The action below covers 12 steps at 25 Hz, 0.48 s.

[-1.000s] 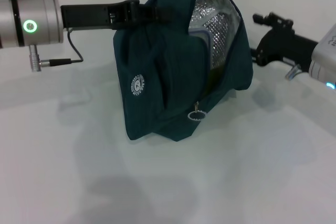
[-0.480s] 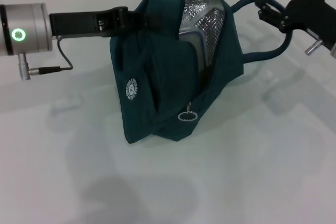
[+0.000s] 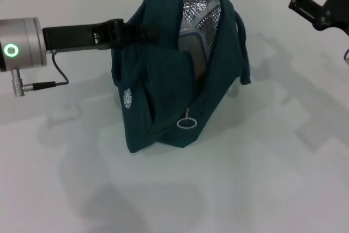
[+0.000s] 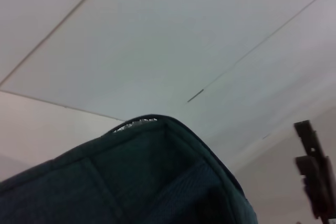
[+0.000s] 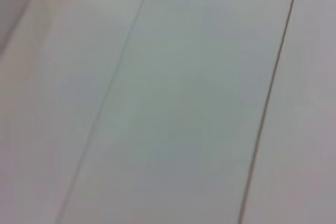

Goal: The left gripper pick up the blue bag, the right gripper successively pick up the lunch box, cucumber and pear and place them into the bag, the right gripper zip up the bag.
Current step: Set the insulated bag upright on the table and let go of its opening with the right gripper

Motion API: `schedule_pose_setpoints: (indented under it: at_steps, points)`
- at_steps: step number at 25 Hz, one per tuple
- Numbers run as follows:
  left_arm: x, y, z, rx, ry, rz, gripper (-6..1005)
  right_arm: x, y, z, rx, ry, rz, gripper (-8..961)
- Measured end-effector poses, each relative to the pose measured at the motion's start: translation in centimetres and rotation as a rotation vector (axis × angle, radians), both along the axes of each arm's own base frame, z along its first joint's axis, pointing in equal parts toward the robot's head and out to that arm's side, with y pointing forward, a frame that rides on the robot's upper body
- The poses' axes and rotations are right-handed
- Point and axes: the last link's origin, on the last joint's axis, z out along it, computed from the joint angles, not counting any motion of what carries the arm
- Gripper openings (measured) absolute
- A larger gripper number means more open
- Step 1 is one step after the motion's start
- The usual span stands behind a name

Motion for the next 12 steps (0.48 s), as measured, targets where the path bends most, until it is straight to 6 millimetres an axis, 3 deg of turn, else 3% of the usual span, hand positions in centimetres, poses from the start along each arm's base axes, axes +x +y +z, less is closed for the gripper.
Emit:
schedule_pose_setpoints:
  at_steps: [4, 9, 12]
  points:
    - [0.0, -0.1, -0.1, -0.005, -0.003, -0.006, 52, 0.5, 0.0, -1.2, -0.099, -0.027, -0.037, 810]
    - [0.6, 0.3, -0.7, -0.021, -0.013, -0.020, 52, 2.1, 0.7, -4.7, -0.216, -0.145, -0.151, 810]
    - [0.6, 0.3, -0.7, -0.022, -0.012, -0.019, 52, 2.2, 1.0, -5.9, -0.251, -0.191, -0.176, 810]
